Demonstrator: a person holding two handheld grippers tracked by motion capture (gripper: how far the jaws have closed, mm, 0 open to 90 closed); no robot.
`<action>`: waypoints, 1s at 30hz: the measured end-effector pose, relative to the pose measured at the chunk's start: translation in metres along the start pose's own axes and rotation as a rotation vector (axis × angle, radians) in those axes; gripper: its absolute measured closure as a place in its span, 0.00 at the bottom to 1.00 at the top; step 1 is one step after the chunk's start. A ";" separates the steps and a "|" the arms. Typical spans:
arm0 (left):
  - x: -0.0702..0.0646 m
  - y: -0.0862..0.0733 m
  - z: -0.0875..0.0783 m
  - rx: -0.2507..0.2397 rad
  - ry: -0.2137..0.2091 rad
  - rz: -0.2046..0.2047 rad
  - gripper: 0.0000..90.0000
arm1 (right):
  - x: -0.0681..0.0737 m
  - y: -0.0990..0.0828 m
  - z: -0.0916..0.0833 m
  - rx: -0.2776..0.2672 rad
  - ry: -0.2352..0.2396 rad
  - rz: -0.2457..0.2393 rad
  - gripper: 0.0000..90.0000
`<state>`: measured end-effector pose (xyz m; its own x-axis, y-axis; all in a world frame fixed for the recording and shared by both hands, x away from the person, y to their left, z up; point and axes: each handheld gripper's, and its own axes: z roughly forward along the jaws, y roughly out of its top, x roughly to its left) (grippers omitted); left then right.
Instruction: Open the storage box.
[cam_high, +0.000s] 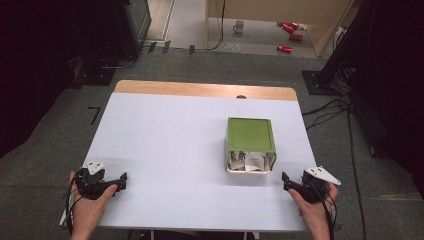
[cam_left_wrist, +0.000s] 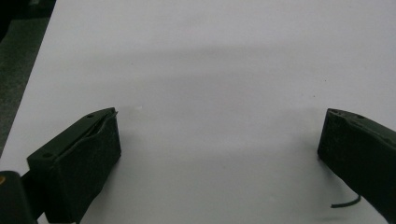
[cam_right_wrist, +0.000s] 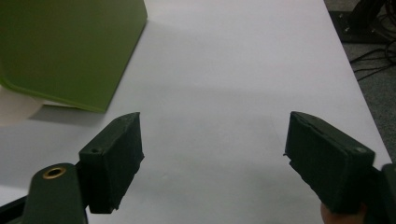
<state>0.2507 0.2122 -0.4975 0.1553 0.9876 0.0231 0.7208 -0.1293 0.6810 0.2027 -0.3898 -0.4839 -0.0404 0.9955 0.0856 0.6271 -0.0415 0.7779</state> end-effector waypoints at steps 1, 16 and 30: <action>0.000 0.000 0.000 0.000 0.000 0.000 0.00 | 0.002 0.001 -0.001 -0.006 -0.004 -0.002 0.25; 0.000 0.000 0.000 0.000 -0.001 -0.001 0.00 | 0.024 0.010 -0.020 -0.086 0.014 0.020 0.43; 0.000 0.000 0.000 0.001 -0.001 0.000 0.00 | 0.047 0.014 -0.030 -0.113 0.116 0.029 0.47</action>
<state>0.2507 0.2123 -0.4974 0.1560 0.9875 0.0223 0.7214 -0.1293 0.6804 0.1858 -0.3460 -0.4505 -0.1171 0.9775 0.1752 0.5381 -0.0858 0.8385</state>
